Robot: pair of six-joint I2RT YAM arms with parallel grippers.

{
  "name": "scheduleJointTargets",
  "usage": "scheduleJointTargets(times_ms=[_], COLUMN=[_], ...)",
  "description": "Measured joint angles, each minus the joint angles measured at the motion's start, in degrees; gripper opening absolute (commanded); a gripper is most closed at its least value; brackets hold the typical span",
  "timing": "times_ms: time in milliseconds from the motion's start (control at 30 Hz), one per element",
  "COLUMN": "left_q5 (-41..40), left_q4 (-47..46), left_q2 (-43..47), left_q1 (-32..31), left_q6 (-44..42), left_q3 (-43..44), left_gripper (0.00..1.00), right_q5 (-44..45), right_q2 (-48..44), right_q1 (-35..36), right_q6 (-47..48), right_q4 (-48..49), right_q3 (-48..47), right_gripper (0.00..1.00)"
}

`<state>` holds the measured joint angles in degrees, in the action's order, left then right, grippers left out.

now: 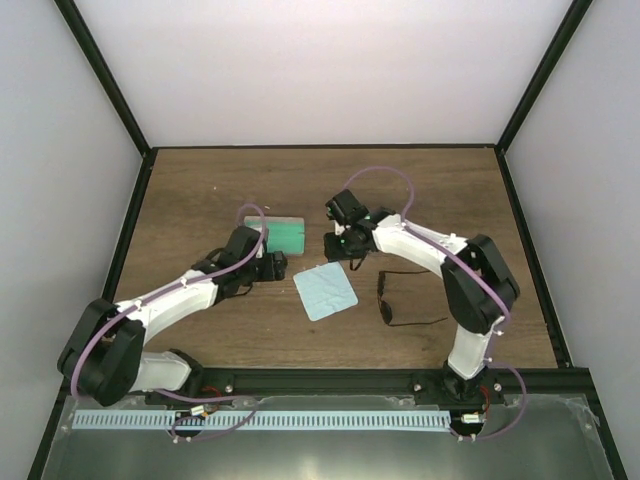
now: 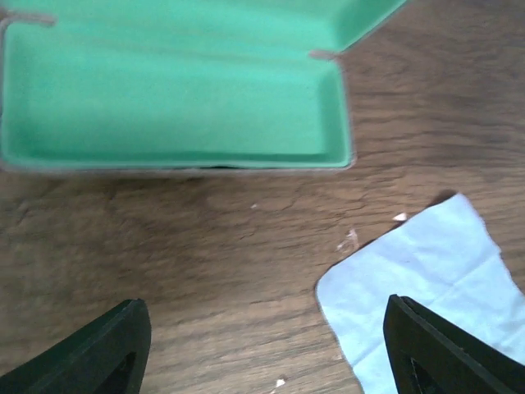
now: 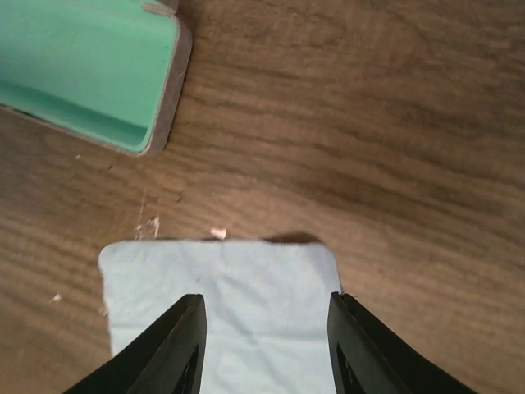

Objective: Organize the sunglasses
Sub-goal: Adjust the sunglasses case at the center of the board, then fold the glasses cleaning cloth at the center of the board.

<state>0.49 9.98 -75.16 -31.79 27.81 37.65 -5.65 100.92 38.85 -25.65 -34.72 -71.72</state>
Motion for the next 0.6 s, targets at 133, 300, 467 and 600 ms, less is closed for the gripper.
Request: scheduleJointTargets(times_ms=[133, 300, 467, 600], left_q5=[-1.97, -2.51, -2.78, -2.8], left_q4=[1.81, 2.16, 2.69, 2.71], left_q2=[-0.02, -1.6, -2.01, -2.4], left_q1=[-0.02, -0.04, -0.09, -0.09], left_q6=[2.93, 4.24, 4.52, 4.46], left_q3=[-0.96, -0.9, -0.9, -0.9], left_gripper=[0.71, 0.71, 0.72, 0.72], right_q5=[2.4, 4.59, 5.4, 5.7], right_q2=[4.74, 10.19, 12.55, 13.62], right_q1=[0.0, -0.04, -0.04, -0.04], right_q6=[2.51, 4.22, 5.29, 5.55], right_q4=[-0.17, -0.81, -0.96, -0.85], right_q3=[-2.82, -4.2, -5.62, -6.58], right_gripper=[0.42, 0.39, 0.32, 0.16])
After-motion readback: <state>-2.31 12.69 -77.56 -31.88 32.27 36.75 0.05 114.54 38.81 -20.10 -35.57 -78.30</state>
